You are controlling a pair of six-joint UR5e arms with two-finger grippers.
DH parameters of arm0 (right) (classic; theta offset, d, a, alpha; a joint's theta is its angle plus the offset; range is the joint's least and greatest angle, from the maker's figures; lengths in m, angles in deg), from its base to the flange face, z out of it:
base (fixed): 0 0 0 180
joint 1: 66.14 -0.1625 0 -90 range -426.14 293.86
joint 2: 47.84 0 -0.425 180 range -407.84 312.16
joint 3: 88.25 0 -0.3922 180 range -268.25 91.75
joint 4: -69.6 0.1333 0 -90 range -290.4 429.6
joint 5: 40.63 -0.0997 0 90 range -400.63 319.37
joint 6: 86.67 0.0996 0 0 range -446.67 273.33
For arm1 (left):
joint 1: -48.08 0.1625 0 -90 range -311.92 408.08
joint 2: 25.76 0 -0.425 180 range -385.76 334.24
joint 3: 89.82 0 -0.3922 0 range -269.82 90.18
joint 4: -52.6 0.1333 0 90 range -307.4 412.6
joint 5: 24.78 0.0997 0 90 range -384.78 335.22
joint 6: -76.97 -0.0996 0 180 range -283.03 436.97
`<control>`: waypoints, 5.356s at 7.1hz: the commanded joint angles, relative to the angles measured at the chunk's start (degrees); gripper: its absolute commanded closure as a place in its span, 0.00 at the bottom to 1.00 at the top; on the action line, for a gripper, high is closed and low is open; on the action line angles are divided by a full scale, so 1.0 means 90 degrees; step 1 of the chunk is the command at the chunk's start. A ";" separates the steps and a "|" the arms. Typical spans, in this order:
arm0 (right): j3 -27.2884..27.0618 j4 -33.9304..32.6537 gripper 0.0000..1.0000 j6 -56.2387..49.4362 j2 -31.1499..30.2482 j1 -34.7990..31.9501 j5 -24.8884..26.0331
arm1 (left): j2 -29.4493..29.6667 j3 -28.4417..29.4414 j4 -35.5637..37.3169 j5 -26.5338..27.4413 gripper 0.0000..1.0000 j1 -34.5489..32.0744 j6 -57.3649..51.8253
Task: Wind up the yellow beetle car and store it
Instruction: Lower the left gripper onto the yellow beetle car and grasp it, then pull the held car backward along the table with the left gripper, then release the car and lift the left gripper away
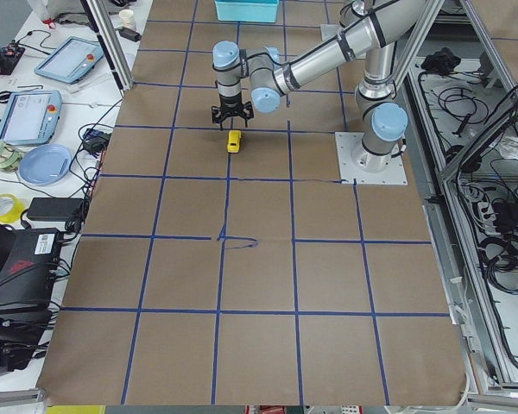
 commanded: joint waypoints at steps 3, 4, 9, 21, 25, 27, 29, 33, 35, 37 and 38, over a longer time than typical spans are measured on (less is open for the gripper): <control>0.0009 -0.0013 0.00 -0.0013 0.0000 0.0003 0.0000 | 0.0409 -0.0136 0.0543 -0.0027 0.07 -0.0009 -0.0468; -0.0001 -0.0013 0.00 -0.0013 0.0000 0.0003 0.0000 | 0.0449 -0.0320 0.0844 -0.0230 0.06 -0.0009 -0.0487; -0.0001 -0.0013 0.00 -0.0013 0.0000 0.0003 0.0000 | 0.0488 -0.0585 0.1159 -0.0232 0.14 0.0000 -0.0556; 0.0009 -0.0296 0.00 -0.0042 0.0010 0.0003 -0.0010 | 0.0557 -0.0517 0.1179 -0.0174 0.79 0.0146 -0.0857; 0.0009 -0.0296 0.00 -0.0071 0.0000 0.0003 0.0010 | 0.0527 -0.0537 0.1188 -0.0173 0.79 0.0828 -0.1169; -0.0001 -0.0287 0.00 -0.0071 0.0010 0.0013 0.0029 | 0.0527 -0.0546 0.1179 -0.0183 0.79 0.1259 -0.1619; 0.0009 -0.0316 0.00 -0.0052 0.0010 0.0013 0.0020 | 0.0547 -0.0546 0.1179 -0.0183 0.78 0.1552 -0.1961; 0.0009 -0.0306 0.00 -0.0023 0.0010 0.0013 0.0058 | 0.0557 -0.0537 0.1295 -0.0135 0.78 0.1709 -0.2089; 0.0009 -0.0316 0.00 -0.0022 0.0010 0.0013 0.0058 | 0.0557 -0.0547 0.1306 -0.0144 0.72 0.1807 -0.2079; -0.0001 -0.0529 0.00 -0.0052 0.0010 0.0013 0.0058 | 0.0547 -0.0488 0.1335 -0.0154 0.08 0.1807 -0.1992; -0.0030 -0.0463 0.00 -0.0023 0.0010 0.0003 0.0058 | 0.0547 -0.0498 0.1412 -0.0154 0.06 0.1807 -0.1982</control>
